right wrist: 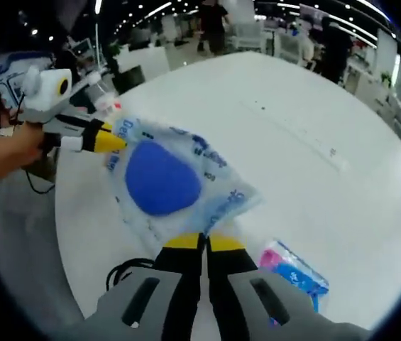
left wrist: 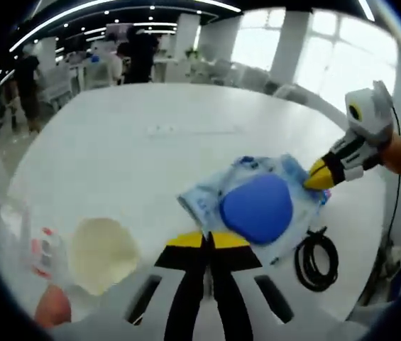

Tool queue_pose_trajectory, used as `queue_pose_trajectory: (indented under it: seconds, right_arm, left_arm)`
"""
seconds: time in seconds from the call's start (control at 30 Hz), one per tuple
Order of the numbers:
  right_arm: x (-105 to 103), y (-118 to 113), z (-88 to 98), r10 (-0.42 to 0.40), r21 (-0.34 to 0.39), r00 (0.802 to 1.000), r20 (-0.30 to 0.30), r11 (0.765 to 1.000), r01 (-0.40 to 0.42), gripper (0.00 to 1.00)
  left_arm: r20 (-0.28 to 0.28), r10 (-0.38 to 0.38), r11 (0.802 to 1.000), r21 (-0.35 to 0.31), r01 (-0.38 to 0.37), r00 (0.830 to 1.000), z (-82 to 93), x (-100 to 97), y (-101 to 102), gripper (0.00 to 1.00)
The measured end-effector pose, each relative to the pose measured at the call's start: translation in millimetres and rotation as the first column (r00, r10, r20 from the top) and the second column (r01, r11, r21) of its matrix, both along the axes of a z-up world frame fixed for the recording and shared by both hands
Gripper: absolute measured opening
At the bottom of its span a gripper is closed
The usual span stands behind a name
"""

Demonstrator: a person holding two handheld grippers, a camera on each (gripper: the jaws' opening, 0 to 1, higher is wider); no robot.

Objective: Arrange the tabletop items into an orderly group along one side of the table until the central work area is clear of visible clutter.

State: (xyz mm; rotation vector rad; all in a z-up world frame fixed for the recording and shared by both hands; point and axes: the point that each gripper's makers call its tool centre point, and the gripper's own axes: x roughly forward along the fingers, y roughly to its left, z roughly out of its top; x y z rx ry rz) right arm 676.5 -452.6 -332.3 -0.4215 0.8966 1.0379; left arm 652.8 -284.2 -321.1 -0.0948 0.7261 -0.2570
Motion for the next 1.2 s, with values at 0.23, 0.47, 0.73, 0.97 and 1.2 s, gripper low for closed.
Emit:
queue_pose_trajectory:
  seconds: [0.23, 0.47, 0.73, 0.97, 1.2]
  right_arm:
    - [-6, -2, -9.6, -0.019, -0.018, 0.999, -0.031, 1.0, 0.018, 0.02]
    - [-1, -3, -30.1, -0.032, -0.05, 0.998, -0.054, 0.998, 0.03, 0.02]
    - [-2, -2, -49.1, -0.029, -0.076, 0.996, -0.088, 0.997, 0.022, 0.02]
    - [-4, -2, -54.7, -0.028, -0.083, 0.994, -0.103, 0.996, 0.019, 0.02]
    - [-4, -2, -55.4, -0.038, -0.077, 0.993, -0.11, 0.997, 0.03, 0.03]
  left_arm:
    - [-0.049, -0.041, 0.998, 0.046, 0.043, 0.998, -11.7, 4.9, -2, 0.0]
    - [-0.102, -0.049, 0.995, 0.08, 0.057, 0.994, -29.6, 2.5, -5, 0.0]
    - [-0.132, -0.05, 0.992, 0.109, 0.065, 0.99, -45.1, 2.4, -5, 0.0]
    - [-0.149, -0.041, 0.991, 0.121, 0.059, 0.988, -56.3, -0.1, -1, 0.01]
    - [-0.147, -0.033, 0.988, 0.145, 0.055, 0.989, -57.3, -0.8, 3, 0.13]
